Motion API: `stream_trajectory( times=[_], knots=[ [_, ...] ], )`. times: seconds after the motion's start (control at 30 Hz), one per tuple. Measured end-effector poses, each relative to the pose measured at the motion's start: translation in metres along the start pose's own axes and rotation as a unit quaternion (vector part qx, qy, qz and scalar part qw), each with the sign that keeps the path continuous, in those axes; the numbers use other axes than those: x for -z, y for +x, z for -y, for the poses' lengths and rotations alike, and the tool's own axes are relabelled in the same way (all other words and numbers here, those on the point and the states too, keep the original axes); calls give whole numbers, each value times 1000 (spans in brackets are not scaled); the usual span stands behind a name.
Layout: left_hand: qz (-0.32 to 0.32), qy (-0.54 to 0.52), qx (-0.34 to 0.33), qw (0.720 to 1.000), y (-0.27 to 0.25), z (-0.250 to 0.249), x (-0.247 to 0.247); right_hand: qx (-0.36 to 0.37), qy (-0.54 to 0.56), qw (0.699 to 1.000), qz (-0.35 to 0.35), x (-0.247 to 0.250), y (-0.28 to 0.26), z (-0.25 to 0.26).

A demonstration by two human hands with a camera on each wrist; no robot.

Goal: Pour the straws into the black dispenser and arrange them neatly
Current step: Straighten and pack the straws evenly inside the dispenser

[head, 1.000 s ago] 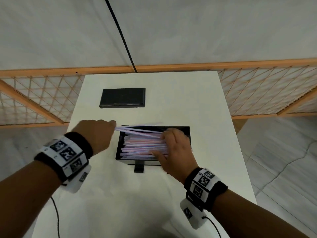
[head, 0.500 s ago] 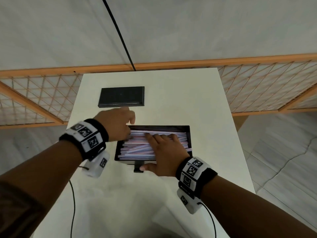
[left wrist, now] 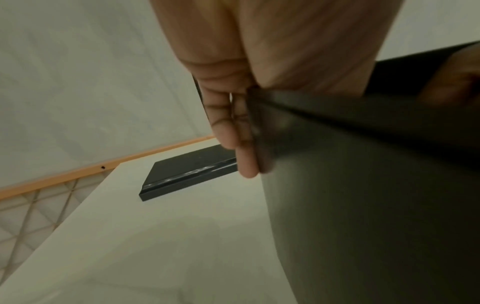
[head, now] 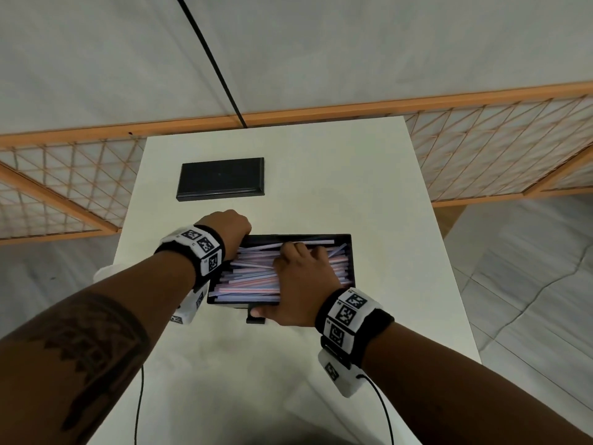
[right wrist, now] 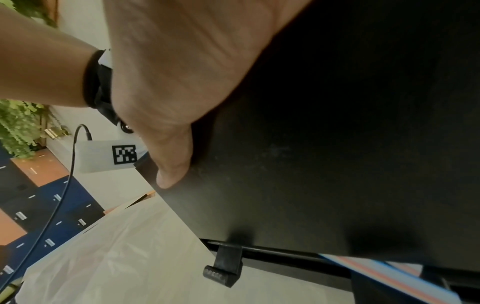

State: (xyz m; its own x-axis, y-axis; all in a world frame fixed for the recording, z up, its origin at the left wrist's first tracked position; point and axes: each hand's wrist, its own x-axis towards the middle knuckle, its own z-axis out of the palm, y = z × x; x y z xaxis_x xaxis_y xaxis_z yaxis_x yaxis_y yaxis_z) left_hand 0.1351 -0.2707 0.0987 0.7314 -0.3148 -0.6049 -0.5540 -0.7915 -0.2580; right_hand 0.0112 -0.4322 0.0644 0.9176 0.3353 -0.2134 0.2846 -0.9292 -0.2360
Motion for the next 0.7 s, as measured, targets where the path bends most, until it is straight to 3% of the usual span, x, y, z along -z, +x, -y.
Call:
stream_trajectory(
  times=[0.2, 0.4, 0.6, 0.7],
  knots=[
    [14, 39, -42, 998, 0, 3, 10, 11, 9, 1000, -2, 3, -2, -1],
    [29, 71, -64, 995, -8, 9, 17, 35, 28, 997, -66, 0, -6, 2],
    [18, 90, -80, 993, -20, 14, 21, 4, 19, 999, -28, 2, -5, 4],
    [17, 87, -88, 992, -24, 13, 21, 19, 23, 998, -56, 2, -6, 3]
  ],
)
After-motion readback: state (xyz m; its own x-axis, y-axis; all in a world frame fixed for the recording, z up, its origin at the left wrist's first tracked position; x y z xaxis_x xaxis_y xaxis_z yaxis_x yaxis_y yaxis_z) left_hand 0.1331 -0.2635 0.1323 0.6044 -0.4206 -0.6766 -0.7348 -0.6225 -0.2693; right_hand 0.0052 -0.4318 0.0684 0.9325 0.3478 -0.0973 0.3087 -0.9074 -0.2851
